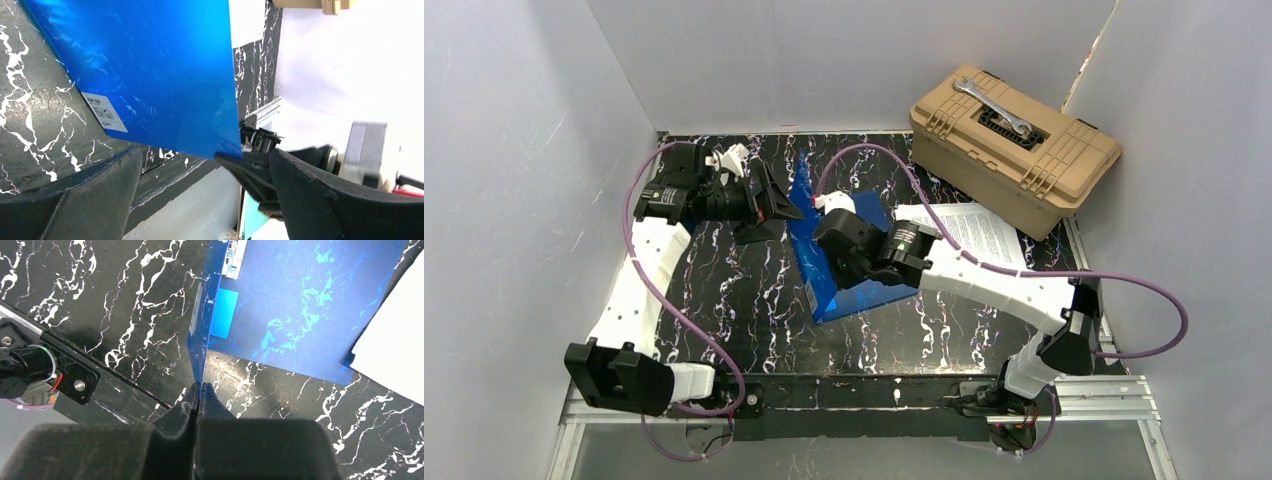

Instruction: Put the files into the folder

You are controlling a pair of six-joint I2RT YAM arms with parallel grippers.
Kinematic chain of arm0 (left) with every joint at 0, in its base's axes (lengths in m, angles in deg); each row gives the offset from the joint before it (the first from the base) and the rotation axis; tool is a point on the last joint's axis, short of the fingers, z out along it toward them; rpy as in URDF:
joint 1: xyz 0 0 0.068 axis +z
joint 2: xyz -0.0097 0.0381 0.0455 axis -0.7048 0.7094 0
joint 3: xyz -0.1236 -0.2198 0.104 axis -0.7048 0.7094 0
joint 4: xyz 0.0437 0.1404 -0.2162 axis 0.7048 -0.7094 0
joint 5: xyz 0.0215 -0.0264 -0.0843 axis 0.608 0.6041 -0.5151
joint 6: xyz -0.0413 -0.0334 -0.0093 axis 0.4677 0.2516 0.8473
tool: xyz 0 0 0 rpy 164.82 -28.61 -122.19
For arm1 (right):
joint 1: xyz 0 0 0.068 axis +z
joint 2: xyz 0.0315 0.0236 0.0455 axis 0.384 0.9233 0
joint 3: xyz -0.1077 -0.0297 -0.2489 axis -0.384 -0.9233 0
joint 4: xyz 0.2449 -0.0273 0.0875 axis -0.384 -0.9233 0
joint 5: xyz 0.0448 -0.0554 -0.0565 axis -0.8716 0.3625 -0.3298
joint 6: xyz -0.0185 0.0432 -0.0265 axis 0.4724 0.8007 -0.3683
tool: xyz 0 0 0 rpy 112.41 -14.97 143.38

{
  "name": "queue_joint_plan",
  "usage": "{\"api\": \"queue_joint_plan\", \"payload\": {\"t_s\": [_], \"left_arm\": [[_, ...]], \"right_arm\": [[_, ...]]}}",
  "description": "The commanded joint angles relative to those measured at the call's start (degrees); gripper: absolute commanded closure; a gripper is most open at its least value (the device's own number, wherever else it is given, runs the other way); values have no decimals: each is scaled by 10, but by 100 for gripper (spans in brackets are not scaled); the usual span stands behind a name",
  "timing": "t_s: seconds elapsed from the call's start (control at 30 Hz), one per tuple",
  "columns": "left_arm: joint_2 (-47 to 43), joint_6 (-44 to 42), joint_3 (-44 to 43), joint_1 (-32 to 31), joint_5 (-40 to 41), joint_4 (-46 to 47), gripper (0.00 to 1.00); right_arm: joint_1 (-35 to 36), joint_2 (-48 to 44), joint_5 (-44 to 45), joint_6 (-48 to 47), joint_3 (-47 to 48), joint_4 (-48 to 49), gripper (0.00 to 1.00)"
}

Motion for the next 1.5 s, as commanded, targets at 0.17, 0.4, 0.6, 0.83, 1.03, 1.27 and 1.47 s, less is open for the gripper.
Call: {"api": "queue_joint_plan", "payload": {"t_s": [0.17,0.4,0.6,0.83,1.03,1.27,1.47], "left_arm": [[62,20,-73,-3,23,-45,2],[88,14,-90,-9,59,-64,2],[102,-2,-90,-15,77,-82,17],[107,-15,-91,-16,92,-99,52],[112,-20,-94,-16,96,-106,72],[122,-28,-97,-16,92,-108,100],[128,-40,-103,-16,102,-116,100]], "right_arm": [[66,66,153,25,126,-100,99],[98,110,211,38,194,-144,99],[117,131,244,43,221,-151,99],[129,146,266,43,245,-153,99],[135,152,251,33,249,-125,99],[139,132,224,8,231,-77,99],[141,75,176,-20,179,-5,64]]}}
